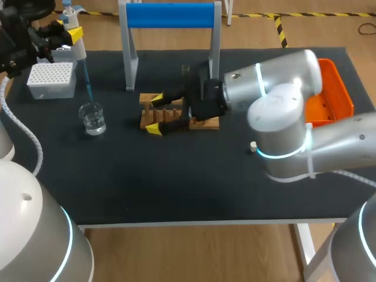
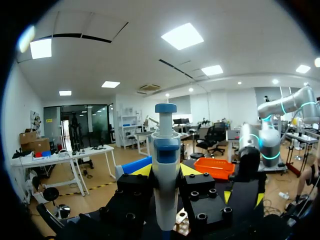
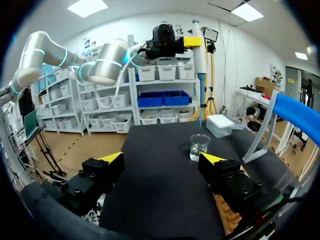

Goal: Invert the test tube, pick up the pipette, mount the tip to pipette, aspirate from beaker and dispense into the tube, eject the tip, return the pipette, and cap with the stopper.

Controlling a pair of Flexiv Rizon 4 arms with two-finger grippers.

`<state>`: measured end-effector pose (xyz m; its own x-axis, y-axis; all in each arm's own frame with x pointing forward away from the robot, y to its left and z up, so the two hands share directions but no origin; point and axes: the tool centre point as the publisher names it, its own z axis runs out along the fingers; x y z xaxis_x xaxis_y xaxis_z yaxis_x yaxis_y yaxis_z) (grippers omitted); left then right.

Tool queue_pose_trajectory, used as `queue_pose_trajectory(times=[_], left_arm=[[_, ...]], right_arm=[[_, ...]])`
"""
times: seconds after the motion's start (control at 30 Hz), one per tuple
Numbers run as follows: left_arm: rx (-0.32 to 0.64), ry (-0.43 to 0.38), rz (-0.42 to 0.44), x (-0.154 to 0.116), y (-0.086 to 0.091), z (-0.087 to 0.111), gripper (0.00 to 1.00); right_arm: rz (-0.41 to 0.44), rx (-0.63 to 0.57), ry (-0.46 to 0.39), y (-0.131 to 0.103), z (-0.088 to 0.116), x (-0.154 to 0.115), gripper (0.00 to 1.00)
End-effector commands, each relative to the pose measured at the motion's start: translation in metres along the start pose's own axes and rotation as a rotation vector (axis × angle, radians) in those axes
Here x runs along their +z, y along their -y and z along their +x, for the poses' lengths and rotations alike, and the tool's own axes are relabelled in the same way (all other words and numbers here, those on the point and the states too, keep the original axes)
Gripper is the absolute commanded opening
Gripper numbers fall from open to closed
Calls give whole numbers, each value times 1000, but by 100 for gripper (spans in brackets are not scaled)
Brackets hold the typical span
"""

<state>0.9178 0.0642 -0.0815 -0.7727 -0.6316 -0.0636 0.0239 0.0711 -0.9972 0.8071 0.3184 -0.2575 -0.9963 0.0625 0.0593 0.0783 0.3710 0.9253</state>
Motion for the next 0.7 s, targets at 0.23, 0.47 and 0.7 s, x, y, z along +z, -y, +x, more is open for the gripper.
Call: queue_pose_trajectory(times=[0.23,0.47,0.7], left_arm=[[2,6,3,1,0,1,0],[2,6,3,1,0,1,0],[2,6,3,1,0,1,0]], right_arm=[[24,0,53,9,-16,54,100],[49,-6,88,17,-30,64,100],[86,-25,110,23,-38,75,100]])
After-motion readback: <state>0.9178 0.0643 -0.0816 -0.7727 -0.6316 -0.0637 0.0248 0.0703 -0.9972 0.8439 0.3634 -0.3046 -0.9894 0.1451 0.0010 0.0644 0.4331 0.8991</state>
